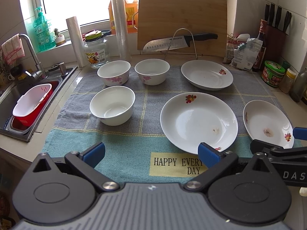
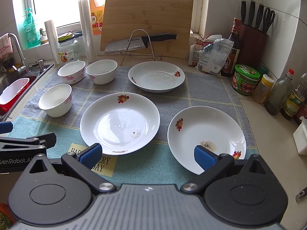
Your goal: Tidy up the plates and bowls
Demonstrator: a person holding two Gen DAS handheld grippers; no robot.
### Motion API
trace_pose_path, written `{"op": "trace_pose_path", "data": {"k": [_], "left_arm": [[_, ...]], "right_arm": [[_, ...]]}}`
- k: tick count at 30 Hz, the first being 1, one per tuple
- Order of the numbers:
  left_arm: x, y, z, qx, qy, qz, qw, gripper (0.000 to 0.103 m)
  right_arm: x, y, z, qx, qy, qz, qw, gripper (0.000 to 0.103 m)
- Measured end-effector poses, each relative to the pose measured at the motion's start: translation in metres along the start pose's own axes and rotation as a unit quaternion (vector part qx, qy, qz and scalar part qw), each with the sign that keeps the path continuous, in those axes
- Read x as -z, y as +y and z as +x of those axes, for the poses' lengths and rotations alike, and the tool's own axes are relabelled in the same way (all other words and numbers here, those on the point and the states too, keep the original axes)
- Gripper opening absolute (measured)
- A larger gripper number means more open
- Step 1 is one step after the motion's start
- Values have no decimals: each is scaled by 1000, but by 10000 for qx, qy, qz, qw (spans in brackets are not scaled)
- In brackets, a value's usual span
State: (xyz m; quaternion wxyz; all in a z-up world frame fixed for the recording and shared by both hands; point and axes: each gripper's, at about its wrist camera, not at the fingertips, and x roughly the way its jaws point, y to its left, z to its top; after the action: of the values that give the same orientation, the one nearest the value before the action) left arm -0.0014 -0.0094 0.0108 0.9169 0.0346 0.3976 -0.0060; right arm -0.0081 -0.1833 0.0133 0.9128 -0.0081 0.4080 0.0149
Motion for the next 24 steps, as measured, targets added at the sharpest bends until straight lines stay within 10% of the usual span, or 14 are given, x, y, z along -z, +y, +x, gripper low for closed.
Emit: {"op": "trace_pose_path", "data": {"k": [24], "left_arm": [[2, -3, -4, 32, -37, 28, 10000, 102]], "right_arm": [[1, -6, -5, -38, -79, -20, 10000, 103]]}}
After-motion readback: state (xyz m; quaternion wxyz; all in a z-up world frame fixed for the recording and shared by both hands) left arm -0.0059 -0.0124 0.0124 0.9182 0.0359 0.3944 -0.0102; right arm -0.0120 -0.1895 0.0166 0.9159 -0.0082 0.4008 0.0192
